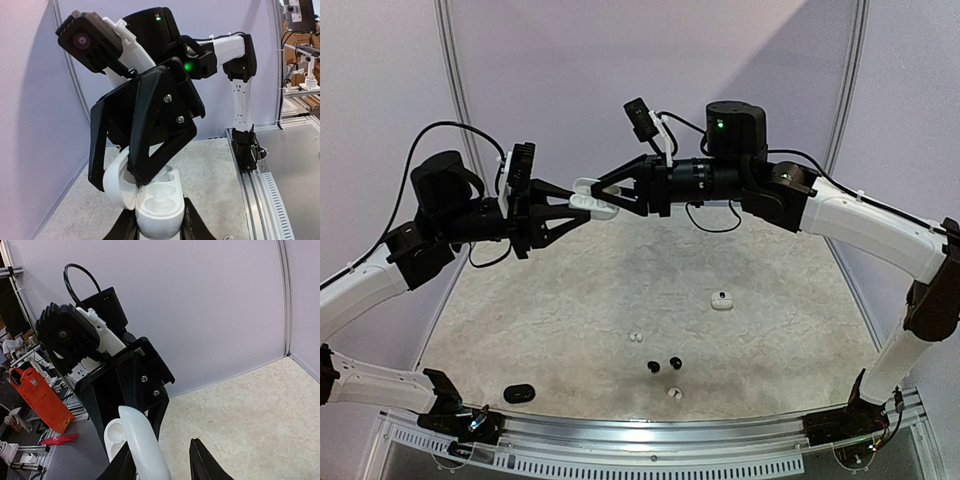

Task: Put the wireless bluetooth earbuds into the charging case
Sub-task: Open the charging case to the charging case.

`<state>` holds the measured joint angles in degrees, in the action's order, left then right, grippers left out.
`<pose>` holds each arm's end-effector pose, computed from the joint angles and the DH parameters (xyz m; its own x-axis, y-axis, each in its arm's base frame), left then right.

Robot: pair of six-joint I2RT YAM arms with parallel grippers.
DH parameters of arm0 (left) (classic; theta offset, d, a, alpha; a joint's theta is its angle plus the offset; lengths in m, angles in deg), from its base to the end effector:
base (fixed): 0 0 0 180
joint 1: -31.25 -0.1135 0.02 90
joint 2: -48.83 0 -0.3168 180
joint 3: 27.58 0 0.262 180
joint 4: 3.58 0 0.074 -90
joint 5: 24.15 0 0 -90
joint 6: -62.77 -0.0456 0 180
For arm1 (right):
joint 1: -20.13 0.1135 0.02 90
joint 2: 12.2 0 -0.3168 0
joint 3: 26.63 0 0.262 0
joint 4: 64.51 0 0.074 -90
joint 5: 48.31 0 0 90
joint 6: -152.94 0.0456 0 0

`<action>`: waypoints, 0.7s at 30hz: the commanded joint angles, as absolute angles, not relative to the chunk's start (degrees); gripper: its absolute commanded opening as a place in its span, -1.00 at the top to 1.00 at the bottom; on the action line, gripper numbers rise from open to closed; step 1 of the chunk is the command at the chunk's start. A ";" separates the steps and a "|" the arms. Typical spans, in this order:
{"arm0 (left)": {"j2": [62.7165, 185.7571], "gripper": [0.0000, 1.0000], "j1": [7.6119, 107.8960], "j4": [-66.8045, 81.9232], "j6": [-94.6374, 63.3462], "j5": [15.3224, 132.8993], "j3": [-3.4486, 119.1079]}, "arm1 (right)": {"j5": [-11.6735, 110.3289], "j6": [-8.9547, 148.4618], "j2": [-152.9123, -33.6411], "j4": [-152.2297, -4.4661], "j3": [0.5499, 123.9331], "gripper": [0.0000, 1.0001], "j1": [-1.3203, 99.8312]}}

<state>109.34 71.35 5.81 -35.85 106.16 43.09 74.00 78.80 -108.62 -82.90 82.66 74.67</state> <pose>0.1575 -0.1712 0.4369 0.1579 0.0164 -0.9873 0.9733 0.1660 0.1585 0.2255 0.3586 0.4758 -0.3262 -0.0598 -0.9434 -0.9438 0.0762 0.3215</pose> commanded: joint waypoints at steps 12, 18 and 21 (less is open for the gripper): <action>108.36 1.00 70.63 -1.00 -26.71 105.44 39.58 | 76.66 83.89 -111.16 -82.12 84.12 -0.04 72.29; 107.59 1.00 69.81 -4.62 -20.68 102.87 33.95 | 73.19 85.01 -111.57 -84.15 86.75 -0.19 71.37; 107.36 1.00 69.58 -7.25 -18.34 101.69 31.66 | 72.48 85.49 -112.44 -85.60 88.59 -0.25 70.95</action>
